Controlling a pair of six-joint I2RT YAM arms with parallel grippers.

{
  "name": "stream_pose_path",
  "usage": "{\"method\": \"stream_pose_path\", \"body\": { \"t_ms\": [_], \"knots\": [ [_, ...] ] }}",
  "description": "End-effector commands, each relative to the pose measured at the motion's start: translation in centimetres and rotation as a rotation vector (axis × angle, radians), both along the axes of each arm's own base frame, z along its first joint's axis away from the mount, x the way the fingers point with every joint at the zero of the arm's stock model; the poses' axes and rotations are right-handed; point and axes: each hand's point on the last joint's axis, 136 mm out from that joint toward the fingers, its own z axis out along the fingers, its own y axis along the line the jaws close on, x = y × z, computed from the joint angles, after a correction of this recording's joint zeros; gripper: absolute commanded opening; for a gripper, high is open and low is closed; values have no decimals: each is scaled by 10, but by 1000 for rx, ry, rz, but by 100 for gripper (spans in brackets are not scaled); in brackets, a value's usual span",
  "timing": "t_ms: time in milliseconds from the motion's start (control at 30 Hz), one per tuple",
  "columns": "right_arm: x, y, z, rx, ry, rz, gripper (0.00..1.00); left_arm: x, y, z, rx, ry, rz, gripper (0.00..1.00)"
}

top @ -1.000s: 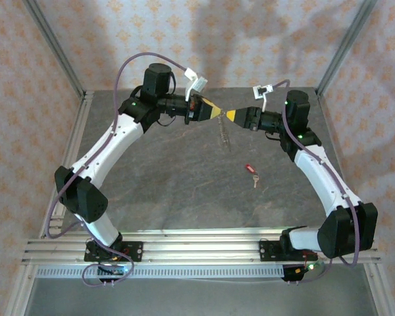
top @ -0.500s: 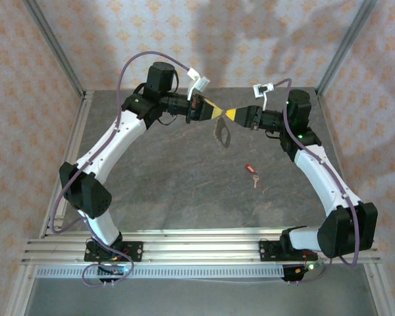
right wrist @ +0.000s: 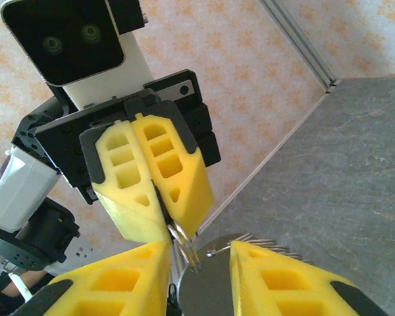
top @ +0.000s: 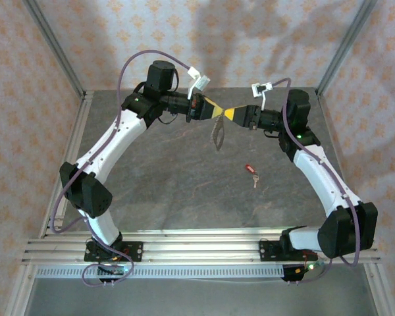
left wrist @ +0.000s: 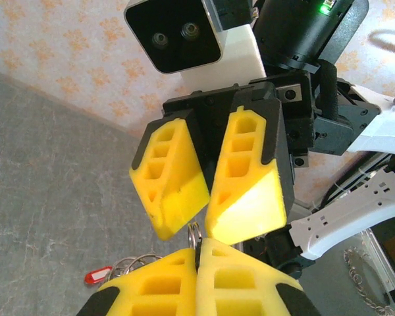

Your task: Put the keys on the keyring

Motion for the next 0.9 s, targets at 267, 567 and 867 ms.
{"method": "stream_pose_path", "body": {
  "t_ms": [267,567,867],
  "knots": [
    [-11,6,28,26,-105,46,8,-5,-3,17,-25,-29,-34,0],
    [-6,3,27,39,-99,-11,0,-1,-3,16,-15,-12,2,0],
    [21,-8,24,136,-49,-178,0,22,10,42,-174,29,259,40]
  ]
}}
